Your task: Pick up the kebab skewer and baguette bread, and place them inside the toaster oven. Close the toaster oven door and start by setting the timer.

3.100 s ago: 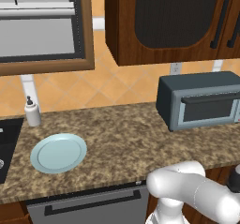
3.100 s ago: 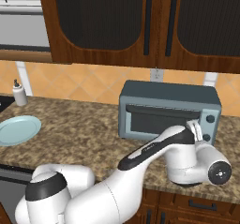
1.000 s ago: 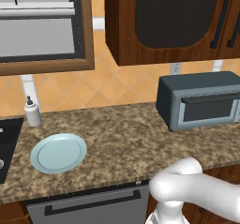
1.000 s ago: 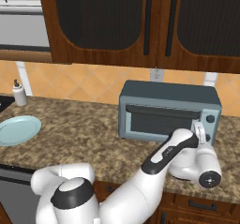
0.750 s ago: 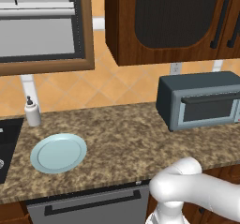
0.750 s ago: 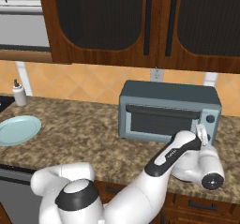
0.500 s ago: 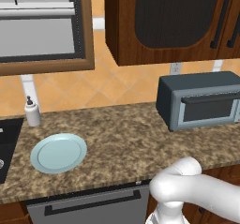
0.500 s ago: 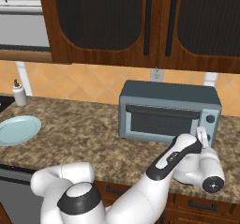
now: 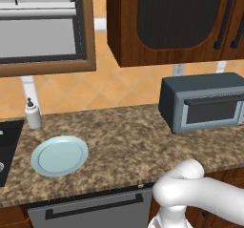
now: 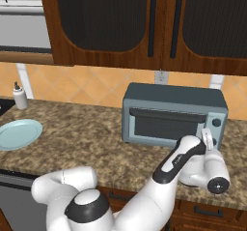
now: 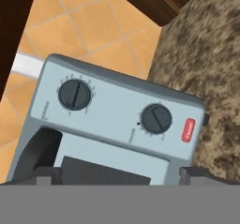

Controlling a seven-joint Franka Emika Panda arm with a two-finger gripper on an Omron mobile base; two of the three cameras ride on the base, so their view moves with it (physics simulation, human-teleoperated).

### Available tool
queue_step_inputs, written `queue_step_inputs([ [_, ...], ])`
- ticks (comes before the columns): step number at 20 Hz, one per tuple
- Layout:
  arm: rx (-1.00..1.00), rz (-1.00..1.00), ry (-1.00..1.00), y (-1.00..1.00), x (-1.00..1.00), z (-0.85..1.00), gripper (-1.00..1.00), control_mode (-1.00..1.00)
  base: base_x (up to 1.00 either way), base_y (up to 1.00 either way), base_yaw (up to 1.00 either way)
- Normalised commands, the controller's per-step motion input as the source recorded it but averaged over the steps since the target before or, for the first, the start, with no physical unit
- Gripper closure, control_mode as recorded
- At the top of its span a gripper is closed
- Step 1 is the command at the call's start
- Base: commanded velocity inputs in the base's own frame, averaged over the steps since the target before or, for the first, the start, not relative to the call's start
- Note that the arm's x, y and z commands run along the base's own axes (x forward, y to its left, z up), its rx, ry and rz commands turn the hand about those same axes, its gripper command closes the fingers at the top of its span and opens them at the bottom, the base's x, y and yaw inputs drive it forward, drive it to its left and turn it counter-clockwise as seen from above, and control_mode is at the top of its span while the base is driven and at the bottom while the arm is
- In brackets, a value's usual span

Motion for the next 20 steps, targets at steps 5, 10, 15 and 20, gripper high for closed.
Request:
queue_step_inputs([
  [5,0.0,0.0,0.0,-0.05,0.11,0.0,-1.0,-1.0,0.0,0.0,0.0],
  [10,0.0,0.0,0.0,-0.21,0.03,-0.02,-1.0,-1.0,0.0,0.0,0.0],
  [15,0.0,0.0,0.0,-0.01,0.03,-0.07,-1.0,-1.0,0.0,0.0,0.0],
  [20,0.0,0.0,0.0,0.0,0.07,-0.09,-1.0,-1.0,0.0,0.0,0.0],
])
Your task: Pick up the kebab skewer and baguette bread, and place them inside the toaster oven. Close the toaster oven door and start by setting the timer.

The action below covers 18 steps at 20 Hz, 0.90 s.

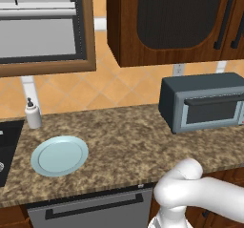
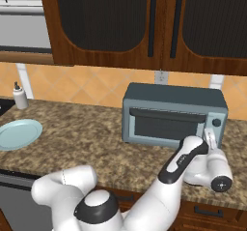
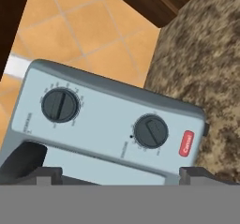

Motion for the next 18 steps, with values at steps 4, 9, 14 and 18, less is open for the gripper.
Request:
queue_step_inputs([
  [4,0.0,0.0,0.0,0.0,0.16,-0.16,-1.0,-1.0,0.0,0.0,0.0],
  [9,0.0,0.0,0.0,0.0,0.21,-0.08,-1.0,-1.0,0.0,0.0,0.0],
  [14,0.0,0.0,0.0,0.0,0.13,-0.08,-1.0,-1.0,0.0,0.0,0.0],
  [18,0.0,0.0,0.0,0.0,0.05,-0.11,-1.0,-1.0,0.0,0.0,0.0],
])
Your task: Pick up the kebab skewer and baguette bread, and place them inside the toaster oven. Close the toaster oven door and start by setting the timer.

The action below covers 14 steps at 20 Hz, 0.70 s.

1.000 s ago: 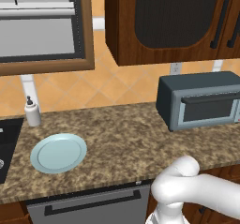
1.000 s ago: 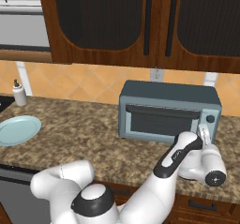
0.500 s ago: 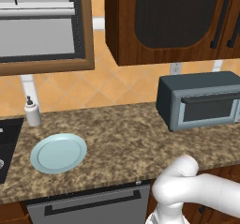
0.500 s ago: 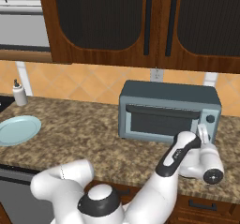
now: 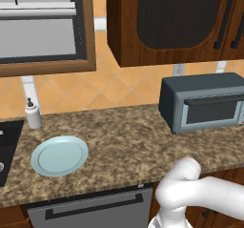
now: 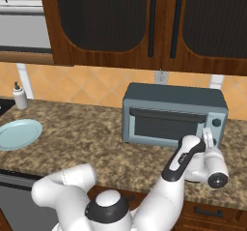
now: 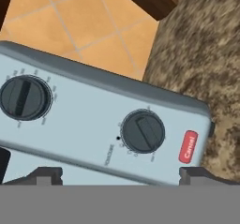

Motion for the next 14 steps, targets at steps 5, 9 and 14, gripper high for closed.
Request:
queue_step_inputs([
  [5,0.0,-0.01,0.0,-0.1,0.08,-0.14,-1.0,-1.0,0.0,0.0,0.0],
  [9,0.0,-0.02,0.0,-0.34,0.14,-0.04,-1.0,-1.0,0.0,0.0,0.0],
  [14,0.0,-0.03,0.0,-0.43,0.15,0.0,-1.0,-1.0,0.0,0.0,0.0],
])
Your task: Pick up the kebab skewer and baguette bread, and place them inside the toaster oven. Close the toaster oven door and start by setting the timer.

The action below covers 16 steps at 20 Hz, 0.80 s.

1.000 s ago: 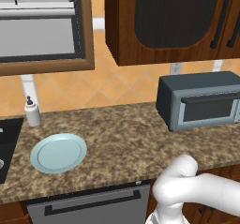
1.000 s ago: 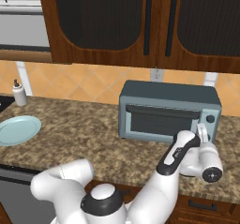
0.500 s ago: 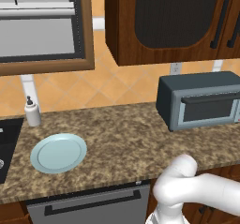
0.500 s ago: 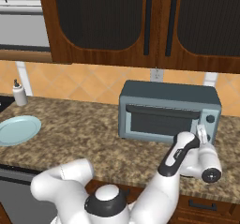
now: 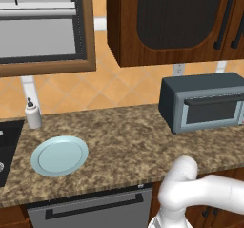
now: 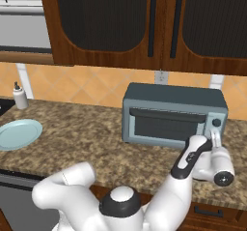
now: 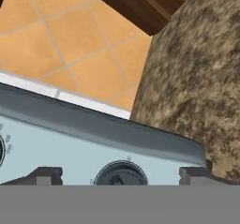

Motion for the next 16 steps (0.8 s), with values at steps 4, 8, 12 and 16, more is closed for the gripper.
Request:
queue_step_inputs([
  [4,0.0,-0.04,0.0,-0.12,0.04,-0.01,-1.0,-1.0,0.0,0.0,0.0],
  [8,-0.03,-0.05,-0.01,0.15,0.0,-0.1,-1.0,-1.0,0.0,0.0,0.0],
  [12,-0.02,-0.05,-0.01,0.17,0.0,-0.04,-1.0,-1.0,0.0,0.0,0.0],
  [16,-0.01,-0.05,0.0,0.03,0.12,0.0,-1.0,-1.0,0.0,0.0,0.0],
])
